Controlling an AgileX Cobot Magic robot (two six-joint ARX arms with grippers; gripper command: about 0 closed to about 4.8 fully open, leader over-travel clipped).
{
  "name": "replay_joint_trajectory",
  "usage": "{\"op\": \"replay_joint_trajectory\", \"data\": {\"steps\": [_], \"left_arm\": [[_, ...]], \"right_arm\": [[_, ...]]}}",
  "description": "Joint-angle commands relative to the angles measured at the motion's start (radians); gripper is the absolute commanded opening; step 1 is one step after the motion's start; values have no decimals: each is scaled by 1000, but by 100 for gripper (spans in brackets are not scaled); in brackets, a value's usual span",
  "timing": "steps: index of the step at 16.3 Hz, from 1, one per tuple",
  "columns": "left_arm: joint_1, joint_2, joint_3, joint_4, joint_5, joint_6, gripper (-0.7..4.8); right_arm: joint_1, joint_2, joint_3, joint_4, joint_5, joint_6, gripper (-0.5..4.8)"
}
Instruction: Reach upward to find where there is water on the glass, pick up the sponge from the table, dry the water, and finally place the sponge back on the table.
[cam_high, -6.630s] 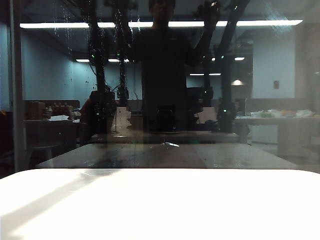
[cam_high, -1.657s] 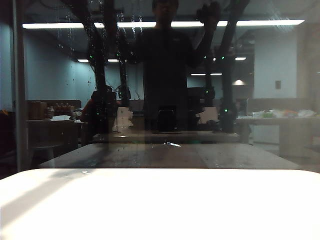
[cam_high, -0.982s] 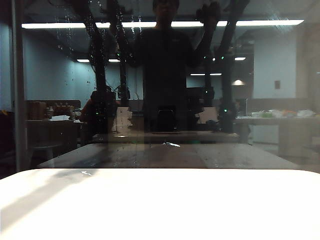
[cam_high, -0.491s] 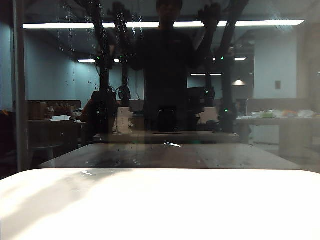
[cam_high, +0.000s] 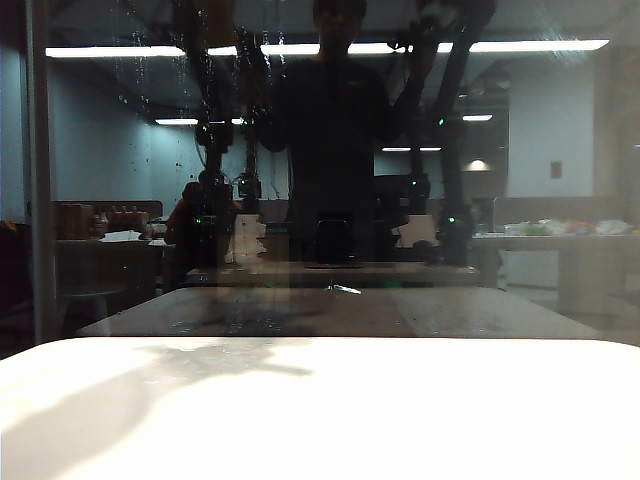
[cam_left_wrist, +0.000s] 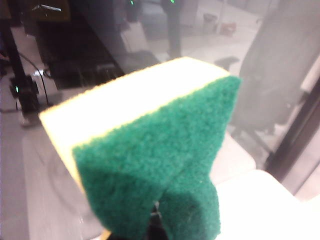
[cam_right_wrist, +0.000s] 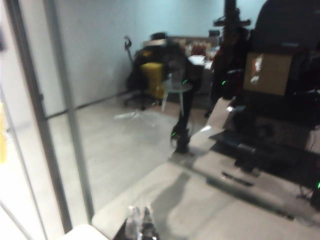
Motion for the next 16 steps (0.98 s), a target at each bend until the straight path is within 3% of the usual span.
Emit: {"op": "replay_joint_trajectory", "data": {"steps": [1,4,7,9,16], "left_arm": [[-21,-82,-103,-1,-16,10,-5],[-21,-182,-218,-7,-45,11,-6],[-21,-335,-402,-8,-44,9,-6],[-26,-459,-554,-7,-39,-13,-5],[-27,-546,-883,10,102,-100,-5]], "right_arm": [[58,-115,-137,-53,103,-95,-6],[87,-202,-269,-61,124,-101,-6],[90,-305,-442,-75,218,-101,-6],[91,-387,-595,-75,220,-101,-6],[91,-577,-930,-75,219,-101,-6]]}}
